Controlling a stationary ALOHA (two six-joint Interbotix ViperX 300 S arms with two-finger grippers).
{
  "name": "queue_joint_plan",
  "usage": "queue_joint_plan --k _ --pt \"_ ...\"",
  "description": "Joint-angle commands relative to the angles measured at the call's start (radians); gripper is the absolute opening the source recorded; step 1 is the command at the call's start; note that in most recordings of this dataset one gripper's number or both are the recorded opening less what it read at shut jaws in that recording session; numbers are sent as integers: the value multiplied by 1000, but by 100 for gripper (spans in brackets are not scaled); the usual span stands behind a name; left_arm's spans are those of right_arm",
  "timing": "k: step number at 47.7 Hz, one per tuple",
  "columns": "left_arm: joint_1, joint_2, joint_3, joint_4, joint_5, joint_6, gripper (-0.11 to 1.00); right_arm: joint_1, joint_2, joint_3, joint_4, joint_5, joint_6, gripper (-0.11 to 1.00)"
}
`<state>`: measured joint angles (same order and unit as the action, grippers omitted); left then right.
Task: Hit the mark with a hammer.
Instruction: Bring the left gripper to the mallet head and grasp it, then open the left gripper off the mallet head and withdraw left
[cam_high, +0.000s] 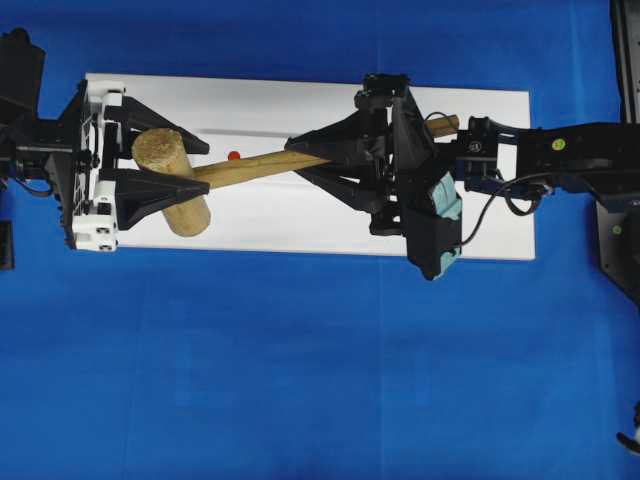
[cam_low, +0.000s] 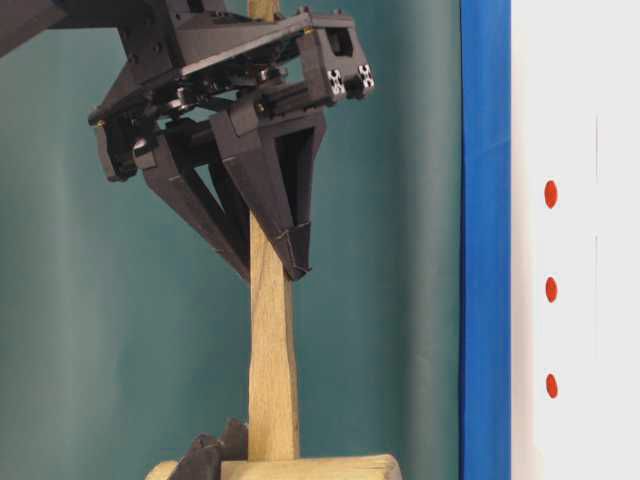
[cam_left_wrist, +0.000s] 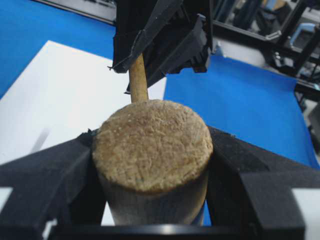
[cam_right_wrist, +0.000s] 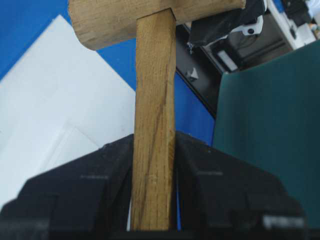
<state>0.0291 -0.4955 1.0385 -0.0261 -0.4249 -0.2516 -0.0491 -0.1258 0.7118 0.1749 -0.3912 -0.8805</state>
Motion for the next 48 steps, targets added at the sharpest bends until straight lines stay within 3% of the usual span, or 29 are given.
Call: queue_joint_plan --k 1,5,14,17,22,26,38,42,48 --pt "-6 -6 -25 3 -14 9 46 -3 -29 -32 9 8 8 13" --pt "-5 -5 -25 5 -15 9 46 -3 -29 -37 11 32 9 30" --pt "-5 -5 -25 5 -15 15 45 -2 -34 -43 31 66 25 86" --pt "-6 -5 -25 5 -14 25 45 0 -41 -43 34 80 31 96" --pt "-6 -5 -25 5 -8 57 45 -2 -64 -41 43 117 58 93" --pt "-6 -3 -25 12 6 121 45 0 -84 -43 58 153 92 94" --pt "-29 -3 -25 12 21 419 45 0 -123 -41 77 230 236 94" --pt "-41 -3 -26 11 21 454 45 0 -123 -43 77 235 264 94" --pt "-48 -3 -26 11 21 453 45 -2 -123 -43 77 235 281 94"
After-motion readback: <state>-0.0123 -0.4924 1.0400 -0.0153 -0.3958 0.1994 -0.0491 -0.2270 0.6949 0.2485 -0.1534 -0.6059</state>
